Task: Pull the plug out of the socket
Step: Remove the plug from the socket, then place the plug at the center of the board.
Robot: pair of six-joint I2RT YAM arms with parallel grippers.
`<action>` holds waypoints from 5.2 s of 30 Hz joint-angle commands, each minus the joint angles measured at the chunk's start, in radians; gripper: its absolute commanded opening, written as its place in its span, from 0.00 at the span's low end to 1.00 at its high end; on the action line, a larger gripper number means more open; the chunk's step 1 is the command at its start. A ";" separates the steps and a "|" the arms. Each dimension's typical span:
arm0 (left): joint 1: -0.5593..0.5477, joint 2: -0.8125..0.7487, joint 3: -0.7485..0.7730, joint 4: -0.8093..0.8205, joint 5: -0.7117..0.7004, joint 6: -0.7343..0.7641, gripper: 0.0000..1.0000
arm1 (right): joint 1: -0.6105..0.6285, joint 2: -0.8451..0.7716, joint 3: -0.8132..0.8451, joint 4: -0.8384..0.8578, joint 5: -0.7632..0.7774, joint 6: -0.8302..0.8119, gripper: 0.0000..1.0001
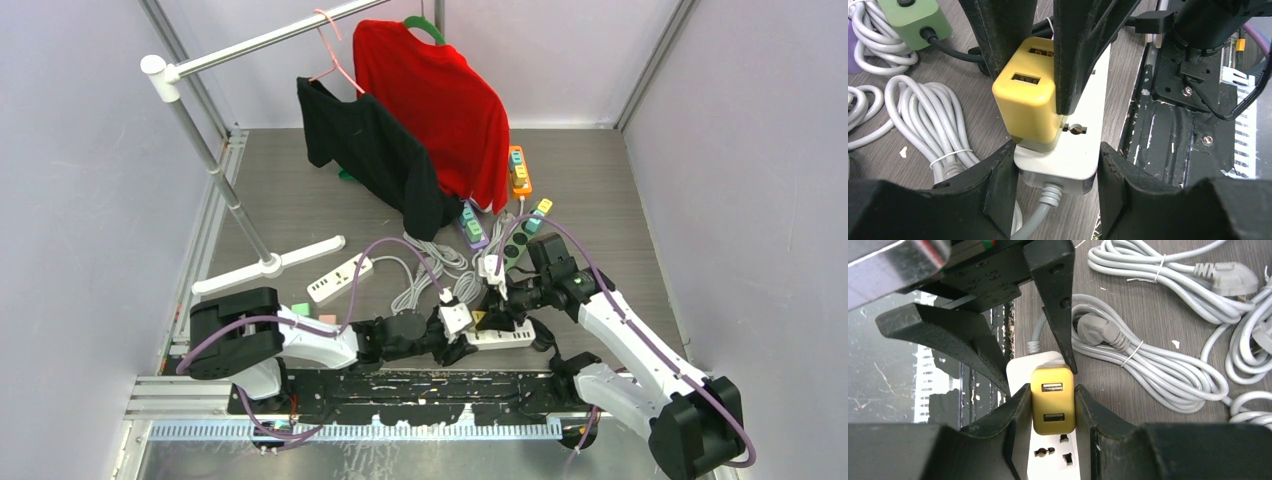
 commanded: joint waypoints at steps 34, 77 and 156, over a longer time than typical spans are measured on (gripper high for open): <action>0.007 -0.189 0.009 -0.295 -0.149 -0.180 0.85 | -0.190 0.075 0.244 0.001 0.060 0.504 0.01; 0.056 -0.032 0.871 -1.262 -0.262 -0.229 0.82 | -0.265 0.077 -0.032 0.546 -0.196 1.219 0.14; 0.467 -0.547 0.096 -1.573 -0.491 -0.879 0.28 | -0.331 0.079 -0.069 0.496 -0.140 1.097 0.96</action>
